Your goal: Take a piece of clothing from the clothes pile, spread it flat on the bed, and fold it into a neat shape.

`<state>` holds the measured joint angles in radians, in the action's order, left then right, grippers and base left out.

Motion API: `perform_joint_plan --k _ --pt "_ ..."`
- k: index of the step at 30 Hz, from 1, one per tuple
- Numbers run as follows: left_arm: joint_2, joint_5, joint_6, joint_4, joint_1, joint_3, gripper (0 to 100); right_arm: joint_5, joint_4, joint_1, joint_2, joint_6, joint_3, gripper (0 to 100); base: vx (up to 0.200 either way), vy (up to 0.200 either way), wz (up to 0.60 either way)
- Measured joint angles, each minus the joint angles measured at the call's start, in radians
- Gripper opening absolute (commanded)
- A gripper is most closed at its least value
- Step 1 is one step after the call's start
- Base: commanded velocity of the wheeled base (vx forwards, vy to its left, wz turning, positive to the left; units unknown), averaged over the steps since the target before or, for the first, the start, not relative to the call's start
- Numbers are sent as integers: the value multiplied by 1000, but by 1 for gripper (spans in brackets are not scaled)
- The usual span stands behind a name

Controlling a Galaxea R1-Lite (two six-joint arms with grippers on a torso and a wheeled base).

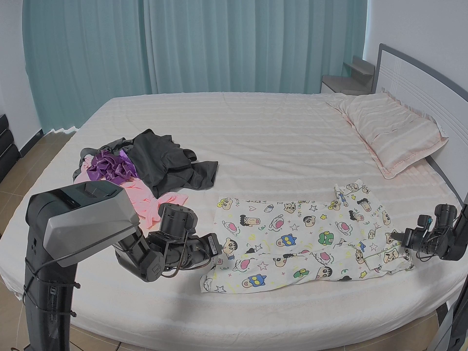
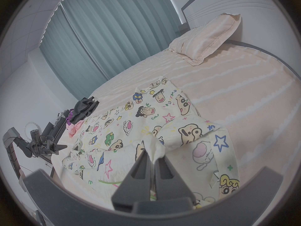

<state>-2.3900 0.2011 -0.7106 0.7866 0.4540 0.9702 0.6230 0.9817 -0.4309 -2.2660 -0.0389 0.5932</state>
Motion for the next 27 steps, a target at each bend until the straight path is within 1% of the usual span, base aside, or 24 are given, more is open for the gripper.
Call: perform_joint_plan --k 3,4,7,10,11,12,14,16,19,21,24,27 --pt "12 56 -33 -83 1 19 0 0 0 4 -1 -1 0 0 0 0 0" --pt "16 66 -43 -122 2 31 100 0 0 6 -1 -1 -2 0 0 0 0" --pt "21 75 -46 -168 1 65 100 0 0 11 0 -1 -5 0 0 0 0" --pt "23 50 -4 -148 2 77 100 0 0 18 2 -1 -9 0 0 0 0" --pt "22 39 22 -130 2 77 100 0 0 20 2 -1 -9 0 0 0 0" --pt "19 25 70 -88 2 71 100 0 0 21 3 -1 -11 0 0 0 0" --pt "14 15 111 -33 2 59 100 0 0 23 3 -1 -11 0 0 0 0" --pt "1 4 176 57 3 32 100 0 0 27 3 -1 -12 0 0 0 0" --pt "-21 1 229 128 10 9 100 -1 0 32 3 -1 -13 0 0 0 0" --pt "-37 8 245 143 19 -5 100 -2 0 36 3 -1 -13 0 0 0 0" --pt "-55 43 250 151 30 -18 100 -2 0 39 3 -1 -13 0 0 0 0" --pt "-67 51 251 153 38 -24 100 -3 0 40 4 -1 -13 0 0 0 0"
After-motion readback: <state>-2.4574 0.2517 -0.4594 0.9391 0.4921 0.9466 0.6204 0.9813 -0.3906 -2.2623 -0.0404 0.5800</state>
